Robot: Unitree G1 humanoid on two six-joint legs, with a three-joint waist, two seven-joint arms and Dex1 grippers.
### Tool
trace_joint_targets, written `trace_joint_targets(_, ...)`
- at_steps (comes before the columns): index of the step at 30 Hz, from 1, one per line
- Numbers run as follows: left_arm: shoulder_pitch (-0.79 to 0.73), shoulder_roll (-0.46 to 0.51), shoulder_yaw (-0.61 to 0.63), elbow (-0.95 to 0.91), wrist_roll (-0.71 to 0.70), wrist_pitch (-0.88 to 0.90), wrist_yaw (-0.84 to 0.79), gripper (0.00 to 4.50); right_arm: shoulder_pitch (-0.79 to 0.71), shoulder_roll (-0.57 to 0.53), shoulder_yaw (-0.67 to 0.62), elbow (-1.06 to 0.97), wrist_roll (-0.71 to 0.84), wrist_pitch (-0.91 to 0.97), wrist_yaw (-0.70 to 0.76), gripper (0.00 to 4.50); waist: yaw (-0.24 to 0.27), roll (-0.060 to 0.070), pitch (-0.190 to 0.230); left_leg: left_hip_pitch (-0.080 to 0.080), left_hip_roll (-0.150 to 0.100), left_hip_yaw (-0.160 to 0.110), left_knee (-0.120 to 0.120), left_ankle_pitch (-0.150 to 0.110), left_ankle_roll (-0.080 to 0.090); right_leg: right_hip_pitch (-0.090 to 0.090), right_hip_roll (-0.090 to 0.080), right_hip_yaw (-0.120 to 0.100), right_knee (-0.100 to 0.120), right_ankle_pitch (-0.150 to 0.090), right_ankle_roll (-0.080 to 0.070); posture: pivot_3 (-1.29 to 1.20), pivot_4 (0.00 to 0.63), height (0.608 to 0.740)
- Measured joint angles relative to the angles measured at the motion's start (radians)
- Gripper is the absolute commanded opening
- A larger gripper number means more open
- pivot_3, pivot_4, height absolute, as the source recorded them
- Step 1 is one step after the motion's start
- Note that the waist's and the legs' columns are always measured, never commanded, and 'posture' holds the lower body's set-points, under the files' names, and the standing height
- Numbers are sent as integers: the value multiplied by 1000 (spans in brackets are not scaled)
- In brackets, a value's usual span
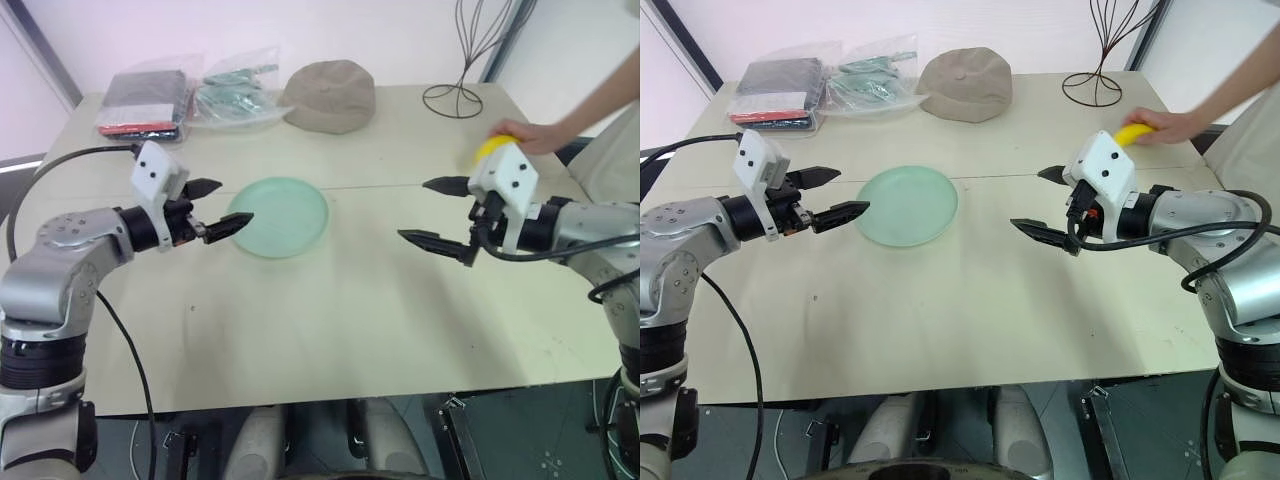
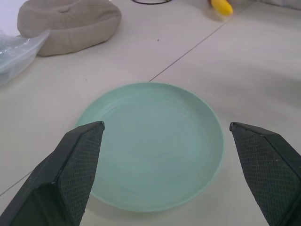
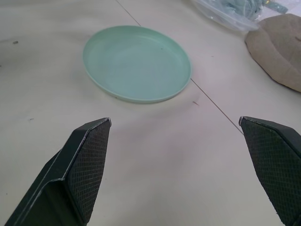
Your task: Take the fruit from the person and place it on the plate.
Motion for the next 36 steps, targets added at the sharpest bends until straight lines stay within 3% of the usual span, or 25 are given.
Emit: trace_joint_targets(36,1,7,4,-4,-68,3,44,4474,-1,-1,0,0,1,8,-2,4500,0,0,0,0,0,0,0,0,0,0,0,0,-1,0,0,0,150,740)
